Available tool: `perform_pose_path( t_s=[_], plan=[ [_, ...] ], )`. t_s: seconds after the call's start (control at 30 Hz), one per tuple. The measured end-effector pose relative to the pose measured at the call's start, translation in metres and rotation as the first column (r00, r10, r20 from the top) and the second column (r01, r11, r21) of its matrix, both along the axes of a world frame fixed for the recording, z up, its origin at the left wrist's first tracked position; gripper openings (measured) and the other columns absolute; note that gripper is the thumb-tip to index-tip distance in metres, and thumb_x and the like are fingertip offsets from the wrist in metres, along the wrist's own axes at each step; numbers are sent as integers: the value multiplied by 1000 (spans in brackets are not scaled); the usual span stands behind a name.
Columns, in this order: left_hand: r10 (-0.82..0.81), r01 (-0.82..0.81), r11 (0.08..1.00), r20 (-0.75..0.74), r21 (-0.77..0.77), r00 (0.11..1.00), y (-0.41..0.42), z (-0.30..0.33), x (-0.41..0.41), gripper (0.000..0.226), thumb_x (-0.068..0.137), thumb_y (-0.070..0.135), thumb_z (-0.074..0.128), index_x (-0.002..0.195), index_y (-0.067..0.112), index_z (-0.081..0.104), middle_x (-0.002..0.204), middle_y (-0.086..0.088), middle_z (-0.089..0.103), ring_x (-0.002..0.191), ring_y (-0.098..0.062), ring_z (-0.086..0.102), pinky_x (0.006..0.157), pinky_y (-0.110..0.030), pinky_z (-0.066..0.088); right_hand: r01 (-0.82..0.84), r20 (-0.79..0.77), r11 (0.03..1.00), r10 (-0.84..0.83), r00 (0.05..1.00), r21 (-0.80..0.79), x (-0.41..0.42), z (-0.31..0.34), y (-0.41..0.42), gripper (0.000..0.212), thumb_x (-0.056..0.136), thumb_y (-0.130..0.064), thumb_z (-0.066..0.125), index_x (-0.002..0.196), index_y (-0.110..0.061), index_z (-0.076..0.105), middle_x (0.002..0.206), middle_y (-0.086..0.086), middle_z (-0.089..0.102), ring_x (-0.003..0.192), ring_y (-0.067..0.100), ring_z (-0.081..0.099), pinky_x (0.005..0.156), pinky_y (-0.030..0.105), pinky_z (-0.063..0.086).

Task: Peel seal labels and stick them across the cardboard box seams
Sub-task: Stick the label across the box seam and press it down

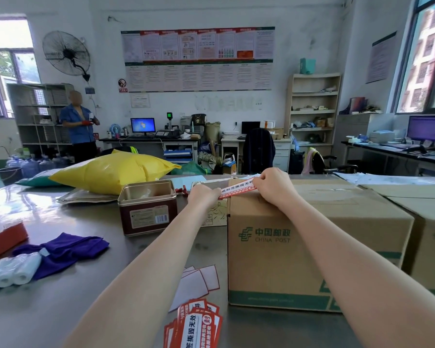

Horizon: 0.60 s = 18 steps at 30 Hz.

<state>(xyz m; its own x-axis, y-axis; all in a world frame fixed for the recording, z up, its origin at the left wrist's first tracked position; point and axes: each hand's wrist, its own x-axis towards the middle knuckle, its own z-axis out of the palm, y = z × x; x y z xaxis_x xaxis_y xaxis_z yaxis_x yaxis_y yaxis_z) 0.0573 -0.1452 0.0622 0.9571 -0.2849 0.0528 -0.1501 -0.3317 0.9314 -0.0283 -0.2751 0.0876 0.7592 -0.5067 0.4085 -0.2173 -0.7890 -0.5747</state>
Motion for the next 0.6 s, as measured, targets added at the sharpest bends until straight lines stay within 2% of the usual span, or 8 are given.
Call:
perform_pose_path(
  t_s=[0.1, 0.17, 0.2, 0.27, 0.3, 0.4, 0.5, 0.6],
  plan=[
    [-1, 0, 999, -12, -38, 1000, 0, -2, -5, 8, 91, 25, 52, 86, 23, 58, 68, 7, 39, 60, -9, 38, 55, -24, 33, 1, -1, 1000, -1, 1000, -3, 0, 0, -1, 41, 88, -17, 47, 51, -13, 31, 51, 2, 34, 48, 18, 33, 48, 29, 29],
    [2, -6, 995, -39, -98, 999, -2, -5, -5, 39, 90, 25, 54, 126, 9, 53, 68, 6, 41, 59, -10, 38, 53, -25, 31, 5, -5, 1000, -5, 1000, -5, 0, 0, 0, 42, 88, -16, 47, 50, -13, 30, 51, 2, 33, 48, 17, 31, 46, 28, 26],
    [-7, 2, 993, -45, -119, 999, -1, -5, -8, 38, 90, 24, 54, 124, 6, 53, 67, 6, 40, 58, -11, 37, 53, -25, 30, 7, -8, 1000, -7, 1000, -7, -1, 0, 0, 42, 88, -15, 47, 50, -13, 30, 50, 2, 32, 47, 17, 31, 46, 28, 26],
    [-3, -3, 993, -55, -117, 998, -4, -10, -7, 14, 91, 21, 53, 83, 12, 59, 65, 4, 37, 58, -13, 35, 55, -27, 28, 14, -15, 1000, -14, 1000, 0, -1, 0, 1, 42, 88, -15, 48, 50, -13, 30, 50, 2, 32, 47, 17, 30, 45, 28, 25],
    [-9, 1, 992, -63, -126, 998, -6, -14, -5, 25, 91, 21, 52, 67, 13, 52, 65, 4, 38, 59, -14, 35, 56, -28, 28, 17, -17, 1000, -17, 1000, 4, -1, 0, 1, 42, 87, -15, 49, 50, -12, 30, 50, 2, 32, 47, 17, 30, 45, 27, 25],
    [-16, 17, 995, 13, -96, 1000, -10, -20, -6, 34, 94, 26, 51, 66, 6, 55, 64, 4, 38, 64, -15, 43, 60, -28, 33, 30, -26, 999, -30, 999, 16, -1, 0, 1, 42, 86, -15, 51, 50, -12, 31, 50, 3, 34, 48, 17, 32, 47, 28, 29],
    [-8, -4, 996, 131, 85, 991, -9, -17, -8, 38, 94, 31, 50, 112, 0, 61, 97, -9, 61, 98, -30, 57, 84, -34, 44, 54, -28, 997, -52, 998, 53, 0, -1, 0, 38, 82, -13, 55, 50, -11, 36, 51, 3, 37, 49, 17, 36, 51, 28, 35],
    [11, -107, 892, 215, 439, 976, -2, -25, -10, 47, 93, 28, 51, 133, 5, 44, 132, -18, 51, 117, -37, 50, 98, -43, 43, 81, -60, 996, -79, 995, 30, 1, -2, -1, 27, 79, -14, 62, 57, -9, 48, 58, 5, 47, 67, 22, 51, 62, 33, 43]
  ],
)
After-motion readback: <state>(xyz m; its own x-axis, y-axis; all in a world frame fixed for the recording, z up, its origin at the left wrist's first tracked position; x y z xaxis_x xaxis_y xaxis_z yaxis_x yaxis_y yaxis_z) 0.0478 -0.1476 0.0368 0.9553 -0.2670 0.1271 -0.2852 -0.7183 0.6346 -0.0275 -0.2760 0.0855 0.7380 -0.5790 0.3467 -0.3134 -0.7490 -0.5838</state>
